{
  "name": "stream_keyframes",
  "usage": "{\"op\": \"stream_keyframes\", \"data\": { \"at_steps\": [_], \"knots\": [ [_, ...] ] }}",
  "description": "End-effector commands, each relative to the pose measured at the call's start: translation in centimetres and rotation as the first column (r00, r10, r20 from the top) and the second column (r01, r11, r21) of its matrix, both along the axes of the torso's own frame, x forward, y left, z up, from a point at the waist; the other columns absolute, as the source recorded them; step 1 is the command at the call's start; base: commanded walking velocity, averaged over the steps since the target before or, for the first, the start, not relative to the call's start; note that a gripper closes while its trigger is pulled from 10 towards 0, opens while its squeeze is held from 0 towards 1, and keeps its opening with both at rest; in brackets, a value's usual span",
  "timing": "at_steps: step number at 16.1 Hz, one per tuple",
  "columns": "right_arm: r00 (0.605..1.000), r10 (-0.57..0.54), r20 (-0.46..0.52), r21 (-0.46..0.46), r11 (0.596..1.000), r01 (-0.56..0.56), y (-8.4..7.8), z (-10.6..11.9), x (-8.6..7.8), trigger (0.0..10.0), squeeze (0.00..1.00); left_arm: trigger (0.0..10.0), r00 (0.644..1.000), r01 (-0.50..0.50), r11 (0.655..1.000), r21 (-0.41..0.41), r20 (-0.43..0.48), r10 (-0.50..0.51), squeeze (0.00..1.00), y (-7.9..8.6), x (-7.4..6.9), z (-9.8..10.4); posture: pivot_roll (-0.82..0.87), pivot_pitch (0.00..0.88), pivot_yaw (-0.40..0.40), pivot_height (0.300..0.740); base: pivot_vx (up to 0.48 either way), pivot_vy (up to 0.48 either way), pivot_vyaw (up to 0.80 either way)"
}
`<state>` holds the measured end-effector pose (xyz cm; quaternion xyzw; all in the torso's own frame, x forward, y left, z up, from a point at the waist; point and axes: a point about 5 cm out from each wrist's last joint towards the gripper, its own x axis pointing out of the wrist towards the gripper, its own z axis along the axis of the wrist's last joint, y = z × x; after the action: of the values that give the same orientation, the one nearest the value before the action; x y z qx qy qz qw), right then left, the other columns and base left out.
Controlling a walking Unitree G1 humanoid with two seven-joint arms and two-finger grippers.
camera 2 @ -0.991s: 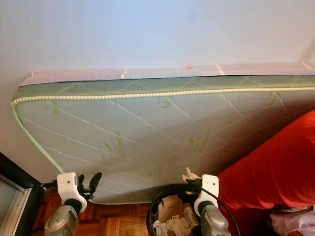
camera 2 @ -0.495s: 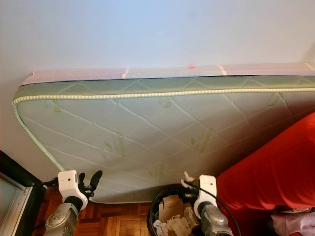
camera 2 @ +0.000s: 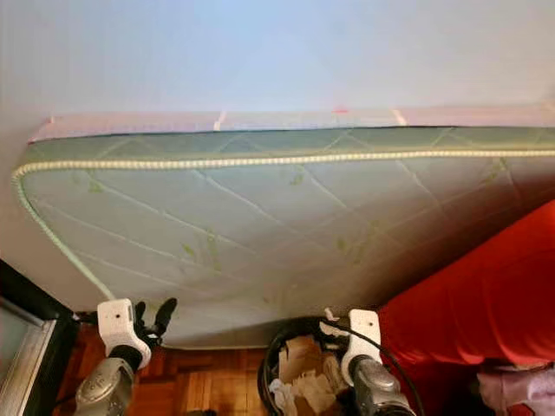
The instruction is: Clean up the room
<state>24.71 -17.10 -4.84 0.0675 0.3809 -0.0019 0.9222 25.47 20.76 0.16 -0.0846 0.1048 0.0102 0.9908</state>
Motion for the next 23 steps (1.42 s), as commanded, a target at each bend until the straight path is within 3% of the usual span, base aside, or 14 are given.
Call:
{"op": "stream_keyframes", "data": {
  "at_steps": [1,5,6,7,15,23],
  "knots": [
    [0.999,0.005,-0.036,-0.008,1.0,-0.006,0.1,-0.4,-0.5,10.0,0.0,10.0,1.0,-0.009,1.0,-0.009,-0.024,0.009,0.0,0.1,-0.5,-0.4,0.24,0.16,-0.058,0.74,0.0,0.0,0.0],
    [0.999,-0.005,-0.046,0.019,1.0,0.006,0.2,-0.8,-1.1,10.0,0.0,10.0,1.0,-0.005,1.0,-0.002,-0.027,0.005,0.0,-0.1,-0.7,-0.4,0.25,0.152,-0.059,0.74,0.0,0.0,0.0],
    [0.998,-0.003,-0.055,0.01,1.0,0.003,0.1,-0.9,-1.2,10.0,0.73,10.0,1.0,-0.01,1.0,-0.003,-0.028,0.01,0.0,0.0,-0.7,-0.4,0.25,0.149,-0.058,0.74,0.0,0.0,0.0],
    [0.998,0.012,-0.058,-0.003,1.0,-0.013,-0.1,-0.9,-1.2,10.0,1.0,10.0,1.0,-0.012,1.0,-0.004,-0.029,0.012,0.0,0.0,-0.7,-0.4,0.25,0.145,-0.059,0.74,0.0,0.0,0.0],
    [0.999,0.027,-0.022,0.017,0.999,-0.027,1.6,-0.3,-0.2,10.0,1.0,10.0,0.998,-0.017,1.0,0.007,-0.055,0.017,0.0,0.3,-0.7,-0.6,0.25,0.134,-0.053,0.74,0.0,0.0,0.0],
    [0.998,0.056,-0.028,0.006,0.998,-0.056,1.0,0.1,0.4,10.0,1.0,10.0,0.997,-0.019,1.0,0.006,-0.069,0.019,0.0,0.3,-0.7,-0.9,0.25,0.13,-0.056,0.74,0.0,0.0,0.0]
  ]
}}
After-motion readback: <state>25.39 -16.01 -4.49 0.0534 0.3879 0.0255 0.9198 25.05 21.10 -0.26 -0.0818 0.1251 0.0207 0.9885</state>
